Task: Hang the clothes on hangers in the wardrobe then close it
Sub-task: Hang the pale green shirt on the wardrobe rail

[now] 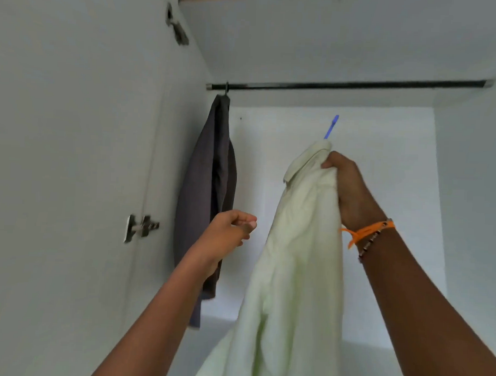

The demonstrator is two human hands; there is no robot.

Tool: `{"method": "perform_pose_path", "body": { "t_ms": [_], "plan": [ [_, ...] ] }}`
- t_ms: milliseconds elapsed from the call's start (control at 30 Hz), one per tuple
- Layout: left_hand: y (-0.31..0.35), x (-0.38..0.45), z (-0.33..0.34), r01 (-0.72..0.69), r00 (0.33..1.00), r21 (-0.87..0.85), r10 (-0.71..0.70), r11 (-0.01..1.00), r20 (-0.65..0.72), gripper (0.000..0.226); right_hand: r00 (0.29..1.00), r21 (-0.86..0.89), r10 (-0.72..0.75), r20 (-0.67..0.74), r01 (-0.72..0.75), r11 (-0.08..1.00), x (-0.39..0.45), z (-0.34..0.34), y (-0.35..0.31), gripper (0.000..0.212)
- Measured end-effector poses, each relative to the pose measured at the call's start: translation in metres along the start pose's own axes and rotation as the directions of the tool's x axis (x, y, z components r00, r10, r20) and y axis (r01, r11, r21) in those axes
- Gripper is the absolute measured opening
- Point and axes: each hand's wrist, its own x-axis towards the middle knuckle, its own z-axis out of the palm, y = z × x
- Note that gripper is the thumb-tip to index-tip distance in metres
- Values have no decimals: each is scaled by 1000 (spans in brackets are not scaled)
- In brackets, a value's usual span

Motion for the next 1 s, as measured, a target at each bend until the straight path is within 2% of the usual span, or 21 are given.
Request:
{"method": "perform_pose_path", "body": {
  "t_ms": [100,167,300,433,500,567,600,633,700,767,833,867,1000],
  "plan": [
    [0,63,-1,-36,999,6,36,999,-40,10,997,-59,-73,18,74,996,75,14,5,21],
    [1,98,-2,-48,997,19,49,999,-54,14,989,-182,-148,-15,143,973,121,22,14,12],
    [-2,165,-8,-109,990,73,115,991,-83,28,972,-418,-234,-16,206,885,203,30,40,19],
    [-12,228,-21,-160,979,114,172,980,-105,39,967,-509,-254,-17,210,835,277,37,66,23],
    [-18,260,-28,-168,980,103,178,980,-91,39,968,-528,-250,-18,203,825,313,44,77,19],
    [-23,292,-35,-165,982,77,171,983,-81,16,971,-528,-239,-24,191,828,350,52,85,12],
    [-24,307,-36,-174,980,70,179,982,-82,13,971,-527,-235,-32,183,830,367,57,87,10],
    [-26,321,-38,-178,980,61,183,982,-83,24,971,-526,-235,-42,179,831,383,61,88,9],
    [-27,351,-42,-195,977,61,199,979,-73,27,964,-529,-262,-53,195,826,414,73,83,14],
    [-25,374,-44,-213,976,73,215,974,-29,10,947,-520,-319,-48,248,817,439,85,69,19],
    [-28,397,-48,-246,969,105,246,964,9,39,926,-525,-375,-48,296,798,458,99,52,24],
    [-28,408,-49,-254,967,124,254,959,17,46,916,-528,-399,-49,316,789,466,104,44,26],
    [-32,426,-55,-310,951,152,309,939,33,45,891,-534,-452,-44,361,764,486,114,29,25]
  ]
}}
